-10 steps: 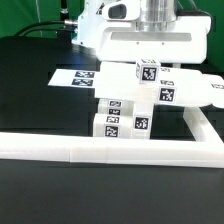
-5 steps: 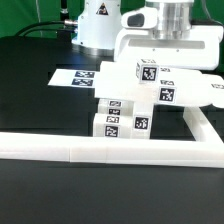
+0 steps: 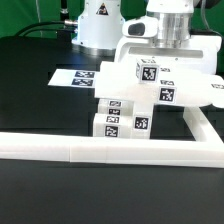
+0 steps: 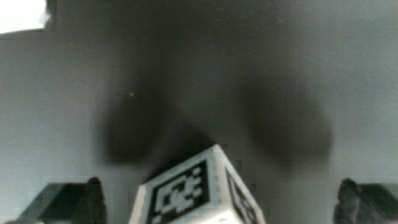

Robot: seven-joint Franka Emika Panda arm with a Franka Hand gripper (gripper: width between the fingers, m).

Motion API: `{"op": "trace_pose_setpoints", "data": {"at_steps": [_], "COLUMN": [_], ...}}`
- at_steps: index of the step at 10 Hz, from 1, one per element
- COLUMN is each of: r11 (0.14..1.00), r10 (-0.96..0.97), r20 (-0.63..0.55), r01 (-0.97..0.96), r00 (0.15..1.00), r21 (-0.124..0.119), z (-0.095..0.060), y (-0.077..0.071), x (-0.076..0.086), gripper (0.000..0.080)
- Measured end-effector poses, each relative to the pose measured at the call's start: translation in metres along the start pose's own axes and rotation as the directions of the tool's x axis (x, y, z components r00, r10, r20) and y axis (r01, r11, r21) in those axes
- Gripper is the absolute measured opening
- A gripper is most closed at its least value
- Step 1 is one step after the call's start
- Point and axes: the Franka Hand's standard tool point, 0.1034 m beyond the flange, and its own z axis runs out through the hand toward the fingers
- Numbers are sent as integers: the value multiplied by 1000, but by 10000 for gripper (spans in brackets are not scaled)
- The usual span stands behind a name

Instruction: Assemble chair

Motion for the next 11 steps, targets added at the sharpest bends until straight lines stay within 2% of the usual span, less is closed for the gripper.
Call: {"op": "trace_pose_setpoints", "data": {"at_steps": [1,2,3,4,5,9,10,11], "r11": [1000,1000,1000,1000,1000,1000,1000,1000], "r10": [1,0,-5,-17,-26,-16,-5,14], "r20": [-8,-8,-12,-15,-17,-21,-11,1], "r01": [-1,0,5,17,26,16,6,-14], "r00": [1000,1000,1000,1000,1000,1000,1000,1000], "r21": [-1,-1,-1,-1,-2,-1,5,20], "z": [0,0,-1,-1,-1,-4,-13,-32], "y": [1,1,2,4,7,17,20,23], "x": [1,3,5,8,9,15,16,17], "gripper": [649,499,499,362,284,284,284,284]}}
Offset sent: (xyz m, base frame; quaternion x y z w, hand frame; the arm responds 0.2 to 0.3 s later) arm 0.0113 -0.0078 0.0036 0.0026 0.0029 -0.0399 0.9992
